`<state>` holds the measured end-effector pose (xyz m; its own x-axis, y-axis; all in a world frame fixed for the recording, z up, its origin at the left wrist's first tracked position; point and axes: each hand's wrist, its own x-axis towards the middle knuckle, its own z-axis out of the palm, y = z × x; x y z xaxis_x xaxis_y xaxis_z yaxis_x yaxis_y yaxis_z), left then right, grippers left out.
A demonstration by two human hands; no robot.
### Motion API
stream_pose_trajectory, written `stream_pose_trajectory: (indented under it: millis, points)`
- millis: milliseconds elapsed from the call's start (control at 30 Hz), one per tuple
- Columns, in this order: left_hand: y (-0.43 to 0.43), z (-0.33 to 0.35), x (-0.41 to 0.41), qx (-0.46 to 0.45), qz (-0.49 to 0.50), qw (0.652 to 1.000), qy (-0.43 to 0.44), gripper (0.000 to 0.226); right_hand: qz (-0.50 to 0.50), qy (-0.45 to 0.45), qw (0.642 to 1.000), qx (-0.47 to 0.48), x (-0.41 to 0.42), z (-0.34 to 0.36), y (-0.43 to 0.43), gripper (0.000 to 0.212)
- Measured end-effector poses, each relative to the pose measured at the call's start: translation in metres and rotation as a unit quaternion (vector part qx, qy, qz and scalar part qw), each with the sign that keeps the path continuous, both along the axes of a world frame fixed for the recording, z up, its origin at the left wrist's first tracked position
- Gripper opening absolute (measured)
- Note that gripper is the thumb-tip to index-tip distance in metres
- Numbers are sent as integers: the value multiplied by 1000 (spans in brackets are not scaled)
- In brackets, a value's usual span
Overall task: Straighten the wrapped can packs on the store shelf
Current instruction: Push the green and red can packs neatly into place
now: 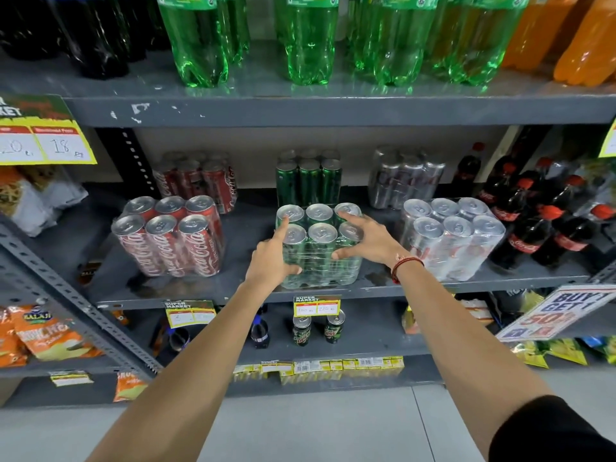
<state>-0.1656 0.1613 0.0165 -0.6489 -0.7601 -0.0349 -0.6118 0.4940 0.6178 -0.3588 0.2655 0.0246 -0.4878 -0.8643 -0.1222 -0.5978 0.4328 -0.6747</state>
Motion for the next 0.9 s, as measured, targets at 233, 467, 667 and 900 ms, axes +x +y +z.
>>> stream_pose_trajectory:
  millis: [233, 467, 667, 900]
  points:
    - [-1, -6, 0, -27, 0, 1000, -7, 108, 1, 7, 1000, -14, 2, -2, 4, 101]
    - [-5, -8, 1, -55, -15, 998, -15, 104, 4, -12, 1000, -15, 4, 0, 7, 101]
    - [-21, -4, 19, -10, -77, 996, 42, 107, -49, 16, 997, -58, 28, 20, -8, 109]
    - [-104, 49, 94, -148, 52, 983, 97, 96, -2, 89, 981, -173, 103, 62, -102, 97]
